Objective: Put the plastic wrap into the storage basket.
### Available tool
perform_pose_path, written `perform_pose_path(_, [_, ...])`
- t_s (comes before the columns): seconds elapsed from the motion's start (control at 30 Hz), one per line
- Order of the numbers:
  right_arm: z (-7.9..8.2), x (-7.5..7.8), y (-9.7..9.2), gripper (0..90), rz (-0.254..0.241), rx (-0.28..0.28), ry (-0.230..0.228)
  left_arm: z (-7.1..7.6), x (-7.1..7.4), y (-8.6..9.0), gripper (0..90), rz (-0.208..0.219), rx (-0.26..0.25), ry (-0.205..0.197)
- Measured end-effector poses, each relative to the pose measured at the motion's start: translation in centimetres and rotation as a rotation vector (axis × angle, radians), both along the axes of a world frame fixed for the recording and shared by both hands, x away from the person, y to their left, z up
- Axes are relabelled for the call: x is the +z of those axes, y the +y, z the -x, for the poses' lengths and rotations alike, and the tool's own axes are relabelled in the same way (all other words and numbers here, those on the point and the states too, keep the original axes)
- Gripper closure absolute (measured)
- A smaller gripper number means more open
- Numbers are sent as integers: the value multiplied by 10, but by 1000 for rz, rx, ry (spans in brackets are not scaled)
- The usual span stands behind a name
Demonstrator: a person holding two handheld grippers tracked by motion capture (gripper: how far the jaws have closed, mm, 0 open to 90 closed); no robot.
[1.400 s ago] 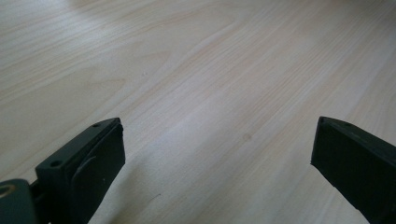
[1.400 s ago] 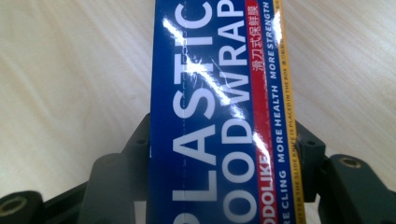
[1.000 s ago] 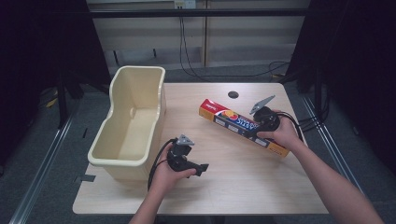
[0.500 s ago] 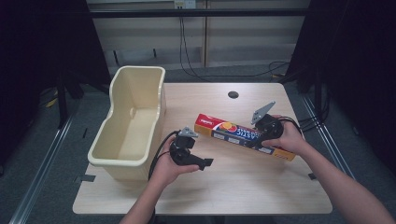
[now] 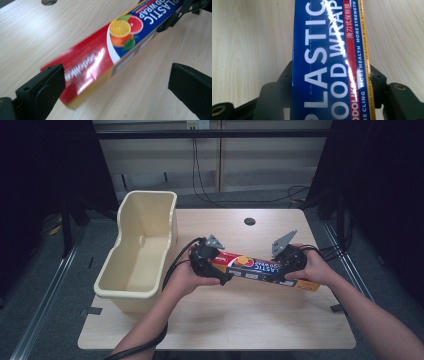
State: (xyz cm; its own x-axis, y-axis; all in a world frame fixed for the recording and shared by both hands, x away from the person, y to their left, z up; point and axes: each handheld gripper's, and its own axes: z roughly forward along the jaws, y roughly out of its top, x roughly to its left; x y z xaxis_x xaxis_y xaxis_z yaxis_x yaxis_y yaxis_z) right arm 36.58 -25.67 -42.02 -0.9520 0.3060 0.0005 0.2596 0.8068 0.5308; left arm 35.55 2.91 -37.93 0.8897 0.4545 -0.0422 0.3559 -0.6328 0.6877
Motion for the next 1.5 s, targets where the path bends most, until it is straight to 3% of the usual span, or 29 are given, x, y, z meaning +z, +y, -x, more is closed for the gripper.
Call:
perform_pose_path(0.4, [0, 2, 4, 414, 1, 77, 6, -17, 7, -29, 14, -76, -117, 6])
perform_pose_path(0.6, [0, 4, 5, 412, -2, 125, 5, -21, 3, -46, 23, -128, -200, 9])
perform_pose_path(0.63, [0, 6, 6, 412, -9, 136, 4, -22, 0, -51, 25, -138, -216, 30])
perform_pose_path(0.7, [0, 8, 7, 411, -16, 145, -1, -23, -2, -56, 37, -172, -250, 32])
perform_pose_path(0.77, [1, 10, 8, 411, -15, 155, 1, -23, -5, -60, 42, -171, -255, 40])
perform_pose_path(0.87, [3, 14, 9, 411, -31, 189, -5, -20, -11, -63, 80, -192, -269, 72])
perform_pose_path(0.93, [3, 16, 11, 410, -44, 208, -17, -20, -11, -63, 123, -237, -310, 74])
perform_pose_path(1.0, [4, 17, 12, 410, -30, 205, -2, -17, -12, -65, 177, -234, -317, 77])
perform_pose_path(1.03, [3, 17, 13, 410, -34, 220, -17, -16, -11, -66, 225, -241, -335, 98])
perform_pose_path(1.07, [4, 17, 14, 410, -33, 214, -14, -16, -11, -66, 326, -241, -335, 98])
perform_pose_path(1.13, [3, 16, 14, 407, -40, 228, -23, -12, -6, -67, 349, -270, -334, 129])
perform_pose_path(1.2, [2, 16, 14, 405, -50, 247, -22, -9, -2, -66, 357, -270, -333, 121])
perform_pose_path(1.3, [2, 17, 14, 366, -108, 252, -7, -4, 9, -65, 380, -298, -322, 122])
perform_pose_path(1.37, [1, 20, 15, 232, -186, 213, -16, -1, 17, -63, 397, -325, -282, 115])
perform_pose_path(1.4, [1, 22, 15, 192, -202, 186, -30, 0, 21, -61, 402, -340, -261, 116])
perform_pose_path(1.5, [0, 23, 14, 56, -193, 130, -70, -3, 33, -48, 404, -337, -203, 156])
